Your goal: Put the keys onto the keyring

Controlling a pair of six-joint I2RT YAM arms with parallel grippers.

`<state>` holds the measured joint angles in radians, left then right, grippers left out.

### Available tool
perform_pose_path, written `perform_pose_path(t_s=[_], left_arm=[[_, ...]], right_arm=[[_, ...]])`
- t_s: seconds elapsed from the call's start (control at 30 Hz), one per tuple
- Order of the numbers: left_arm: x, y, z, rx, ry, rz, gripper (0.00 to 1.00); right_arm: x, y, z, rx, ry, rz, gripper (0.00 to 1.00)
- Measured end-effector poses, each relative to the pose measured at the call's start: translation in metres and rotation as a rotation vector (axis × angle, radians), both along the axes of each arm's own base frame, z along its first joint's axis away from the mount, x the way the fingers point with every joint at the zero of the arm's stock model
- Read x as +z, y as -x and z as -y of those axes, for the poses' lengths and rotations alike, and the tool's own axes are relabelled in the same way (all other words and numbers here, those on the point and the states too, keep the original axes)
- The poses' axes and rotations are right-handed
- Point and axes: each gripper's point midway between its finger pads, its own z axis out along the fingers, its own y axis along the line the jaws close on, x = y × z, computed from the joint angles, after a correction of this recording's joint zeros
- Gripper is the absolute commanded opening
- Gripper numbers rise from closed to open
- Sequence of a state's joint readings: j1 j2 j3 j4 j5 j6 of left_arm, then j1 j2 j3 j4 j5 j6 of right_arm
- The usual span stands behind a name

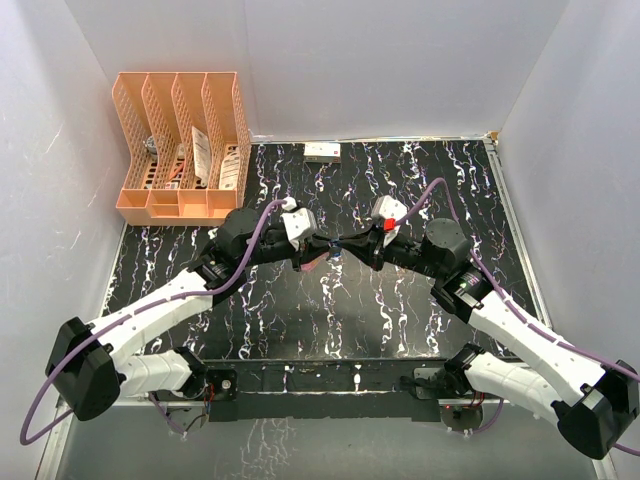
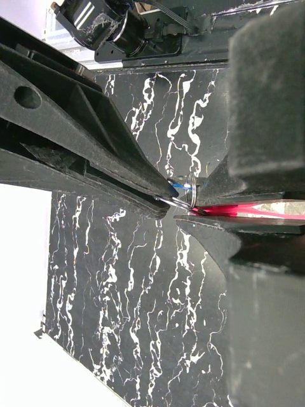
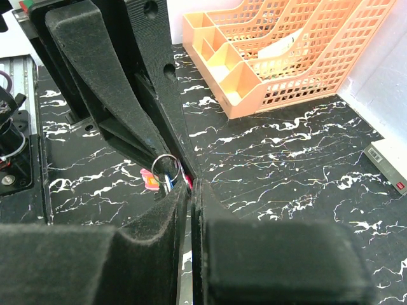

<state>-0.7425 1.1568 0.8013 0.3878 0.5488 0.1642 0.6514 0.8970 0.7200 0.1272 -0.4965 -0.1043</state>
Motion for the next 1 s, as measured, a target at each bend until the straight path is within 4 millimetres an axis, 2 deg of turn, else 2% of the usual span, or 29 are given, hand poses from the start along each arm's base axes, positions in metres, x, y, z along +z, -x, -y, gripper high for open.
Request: perform_pose_path(t_s=[0.4, 1.0], left_arm=[[-0.0027, 0.0003, 0.0022, -0.046, -0.009, -0.013, 0.00], [-0.0062, 0.0027, 0.0014, -0.054, -0.022, -0.023, 0.00]], right_arm=[[-0.0002, 0.0012, -0.0005, 0.008, 0.000, -0.002, 0.12], [0.0030, 0.0042, -0.0056, 0.045, -0.013, 0.010, 0.10]])
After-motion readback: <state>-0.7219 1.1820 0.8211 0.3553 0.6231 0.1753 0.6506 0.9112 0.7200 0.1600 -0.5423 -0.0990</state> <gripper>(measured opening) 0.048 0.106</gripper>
